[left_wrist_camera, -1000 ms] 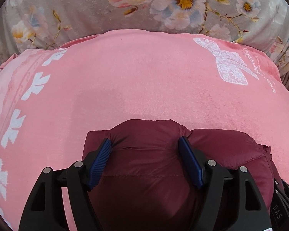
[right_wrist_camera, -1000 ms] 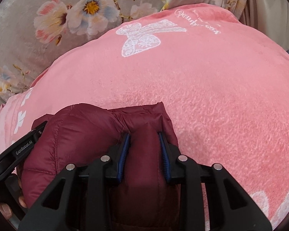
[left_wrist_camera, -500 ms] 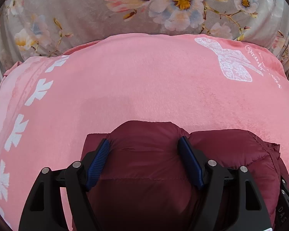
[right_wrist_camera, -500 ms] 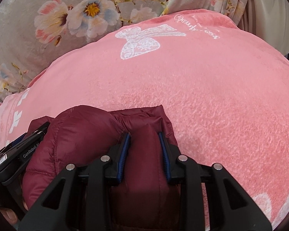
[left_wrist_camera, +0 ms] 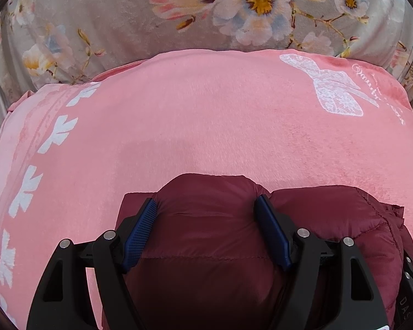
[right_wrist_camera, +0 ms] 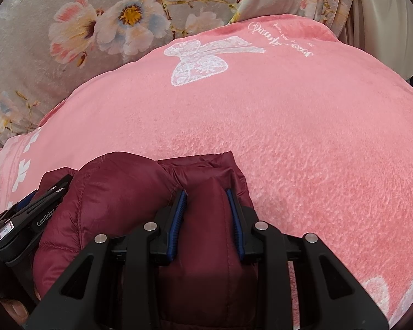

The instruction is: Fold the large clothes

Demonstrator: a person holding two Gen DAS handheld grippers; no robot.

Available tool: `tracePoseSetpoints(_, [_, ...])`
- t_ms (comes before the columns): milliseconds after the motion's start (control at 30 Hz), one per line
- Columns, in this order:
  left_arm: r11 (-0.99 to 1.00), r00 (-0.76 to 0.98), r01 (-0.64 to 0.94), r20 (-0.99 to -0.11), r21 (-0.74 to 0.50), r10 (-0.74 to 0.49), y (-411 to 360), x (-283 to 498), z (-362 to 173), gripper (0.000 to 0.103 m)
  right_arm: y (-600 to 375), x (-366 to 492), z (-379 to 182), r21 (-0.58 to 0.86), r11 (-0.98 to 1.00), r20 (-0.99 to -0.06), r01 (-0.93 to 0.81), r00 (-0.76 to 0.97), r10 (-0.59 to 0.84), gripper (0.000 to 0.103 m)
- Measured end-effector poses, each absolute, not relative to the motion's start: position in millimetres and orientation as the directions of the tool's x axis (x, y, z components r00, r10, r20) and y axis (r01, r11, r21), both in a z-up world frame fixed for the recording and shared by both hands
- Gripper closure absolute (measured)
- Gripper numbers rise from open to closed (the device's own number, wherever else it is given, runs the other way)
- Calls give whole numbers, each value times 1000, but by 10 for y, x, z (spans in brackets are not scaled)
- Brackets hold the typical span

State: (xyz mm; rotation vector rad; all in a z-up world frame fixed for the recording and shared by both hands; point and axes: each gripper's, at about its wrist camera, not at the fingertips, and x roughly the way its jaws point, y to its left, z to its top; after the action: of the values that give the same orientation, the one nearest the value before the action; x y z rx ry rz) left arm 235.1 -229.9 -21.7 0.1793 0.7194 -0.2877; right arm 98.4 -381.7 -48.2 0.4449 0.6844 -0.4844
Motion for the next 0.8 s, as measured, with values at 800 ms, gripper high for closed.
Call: tracePoseSetpoints(800, [885,456,412,-792,-216,-406,-1107,1450,-155,29,-3602,-196,-435,372,795,-723,480,687,-77,44])
